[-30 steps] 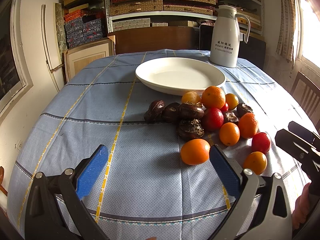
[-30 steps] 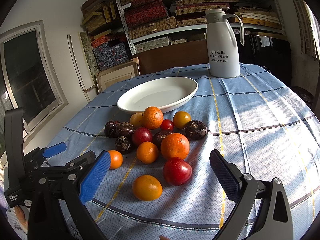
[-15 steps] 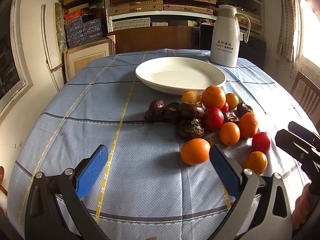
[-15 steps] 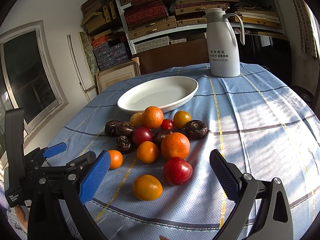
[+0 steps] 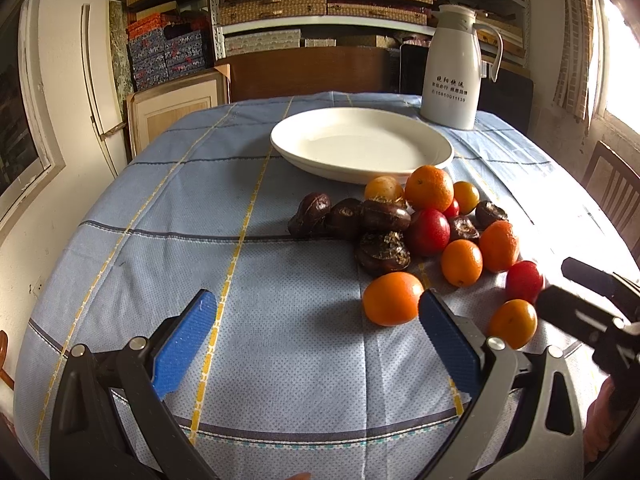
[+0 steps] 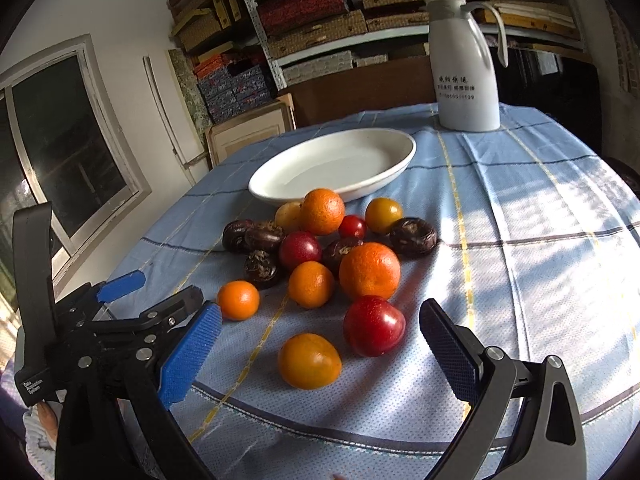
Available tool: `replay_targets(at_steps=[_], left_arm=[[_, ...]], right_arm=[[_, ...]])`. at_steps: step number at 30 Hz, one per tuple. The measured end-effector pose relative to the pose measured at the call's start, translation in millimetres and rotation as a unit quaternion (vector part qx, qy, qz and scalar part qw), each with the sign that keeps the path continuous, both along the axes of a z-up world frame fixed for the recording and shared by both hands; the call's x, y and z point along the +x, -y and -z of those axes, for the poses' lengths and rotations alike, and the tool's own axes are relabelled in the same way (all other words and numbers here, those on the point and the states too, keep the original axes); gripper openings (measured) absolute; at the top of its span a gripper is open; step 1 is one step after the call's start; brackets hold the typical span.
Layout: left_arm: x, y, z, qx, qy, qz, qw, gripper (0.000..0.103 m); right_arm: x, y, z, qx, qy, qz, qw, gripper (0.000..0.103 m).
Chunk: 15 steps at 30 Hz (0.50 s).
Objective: Organize fruits
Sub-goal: 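Grasp an orange with the left tool while the right tool grasps a small orange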
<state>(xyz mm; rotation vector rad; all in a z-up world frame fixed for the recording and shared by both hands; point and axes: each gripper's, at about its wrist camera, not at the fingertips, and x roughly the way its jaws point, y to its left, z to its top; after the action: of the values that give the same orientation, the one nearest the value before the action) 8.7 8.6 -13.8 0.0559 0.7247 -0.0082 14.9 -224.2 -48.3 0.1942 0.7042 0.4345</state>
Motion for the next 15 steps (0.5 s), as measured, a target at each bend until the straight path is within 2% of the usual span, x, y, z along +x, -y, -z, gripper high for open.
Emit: replay_targets(at_steps=[3, 7, 11, 13, 15], left_arm=[[6, 0, 9, 0.008, -0.036, 0.017, 0.9992, 0.099], [10, 4, 22, 0.062, -0.066, 0.029, 0.9955, 0.099], [19, 8, 35, 0.081, -0.107, 0.047, 0.9898, 0.099], [20, 8, 35, 0.079, -0.107, 0.051, 0.9898, 0.099], [21, 1, 37, 0.055, -0.116, 0.054, 0.9902, 0.099]], right_arm=[[-5, -2, 6, 0.004, -0.019, -0.024, 1.0, 0.099], [-11, 0, 9, -0.041, -0.036, -0.025, 0.998, 0.099], [-15, -3, 14, -0.061, -0.054, -0.042, 0.996, 0.099], [-14, -2, 16, -0.056, -0.068, -0.04, 0.995, 0.099], [-10, 2, 20, -0.042, -0.086, -0.041, 0.995, 0.099]])
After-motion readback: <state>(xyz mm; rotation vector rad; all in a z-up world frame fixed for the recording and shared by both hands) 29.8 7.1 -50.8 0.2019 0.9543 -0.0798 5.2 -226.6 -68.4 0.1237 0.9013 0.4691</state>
